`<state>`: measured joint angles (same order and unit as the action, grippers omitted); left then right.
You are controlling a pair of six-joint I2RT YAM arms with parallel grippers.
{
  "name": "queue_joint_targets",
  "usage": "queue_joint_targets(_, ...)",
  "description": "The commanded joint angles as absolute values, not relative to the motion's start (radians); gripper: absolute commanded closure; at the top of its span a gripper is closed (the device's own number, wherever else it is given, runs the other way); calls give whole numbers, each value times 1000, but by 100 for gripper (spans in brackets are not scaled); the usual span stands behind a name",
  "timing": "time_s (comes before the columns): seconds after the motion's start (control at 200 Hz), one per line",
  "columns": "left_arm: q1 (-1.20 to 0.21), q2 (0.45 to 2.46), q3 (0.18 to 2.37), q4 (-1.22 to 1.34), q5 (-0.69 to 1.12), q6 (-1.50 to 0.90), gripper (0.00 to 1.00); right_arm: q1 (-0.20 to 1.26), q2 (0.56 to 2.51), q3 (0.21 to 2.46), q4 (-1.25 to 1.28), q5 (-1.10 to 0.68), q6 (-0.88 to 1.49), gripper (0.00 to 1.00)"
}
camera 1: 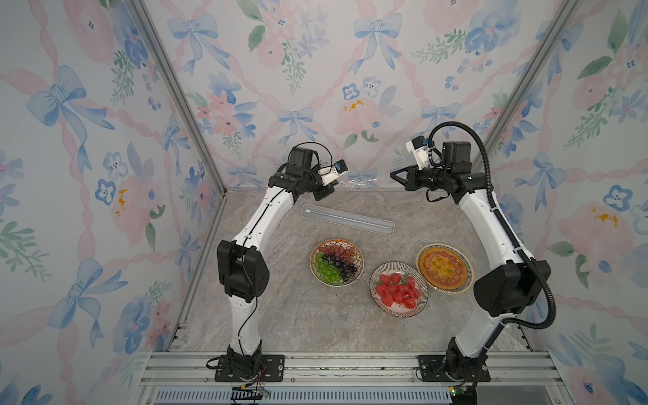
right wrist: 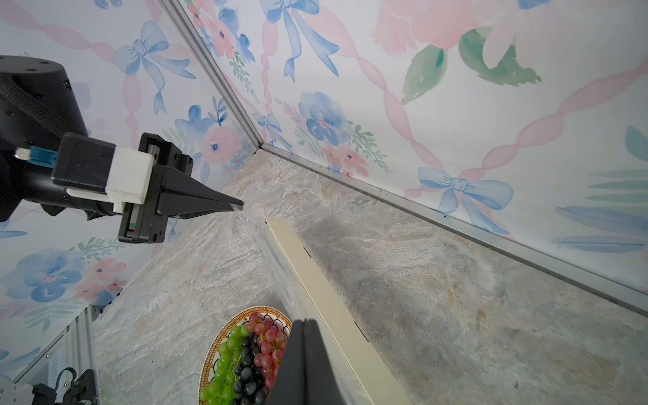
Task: Wrap the plate with plastic wrap
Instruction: Pull the plastic wrap from the plastic wrap cutting box.
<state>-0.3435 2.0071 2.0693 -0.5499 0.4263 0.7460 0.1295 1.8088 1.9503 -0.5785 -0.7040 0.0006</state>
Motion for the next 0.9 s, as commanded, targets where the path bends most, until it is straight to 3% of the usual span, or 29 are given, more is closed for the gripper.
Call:
queue_joint_targets(0.0,-337,1943,2115,-522,426,724,100,118,1819,1998,-537,-734,20,100)
queue_joint_targets(0.895,-334,1947,2146,-543,410,719,100,131,1843,2014,-516,-752,45,100)
